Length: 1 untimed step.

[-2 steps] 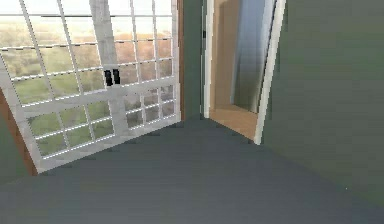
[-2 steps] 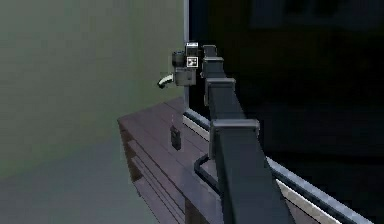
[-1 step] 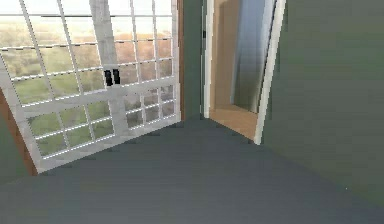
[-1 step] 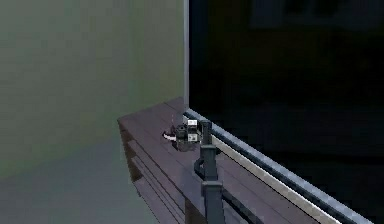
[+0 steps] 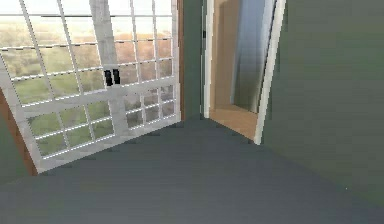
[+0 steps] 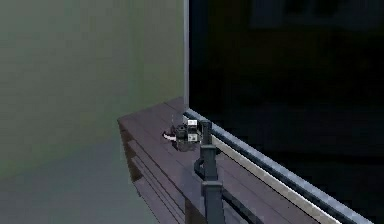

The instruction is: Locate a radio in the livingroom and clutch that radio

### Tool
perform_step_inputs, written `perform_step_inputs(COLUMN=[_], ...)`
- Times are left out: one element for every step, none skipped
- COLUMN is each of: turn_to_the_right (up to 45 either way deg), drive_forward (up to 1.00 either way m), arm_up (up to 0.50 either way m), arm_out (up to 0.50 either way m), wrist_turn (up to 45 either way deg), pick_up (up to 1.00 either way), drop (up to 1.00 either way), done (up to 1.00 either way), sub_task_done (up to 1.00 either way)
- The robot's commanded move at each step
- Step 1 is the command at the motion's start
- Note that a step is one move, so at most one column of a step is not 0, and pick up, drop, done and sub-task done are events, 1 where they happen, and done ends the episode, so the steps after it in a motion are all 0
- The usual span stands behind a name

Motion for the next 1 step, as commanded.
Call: perform_step_inputs(turn_to_the_right=[0.0], drive_forward=[0.00], arm_up=[0.10], arm_out=[0.00], wrist_turn=[0.0], pick_up=[0.00], drop=[0.00], done=[0.00], sub_task_done=[0.00])
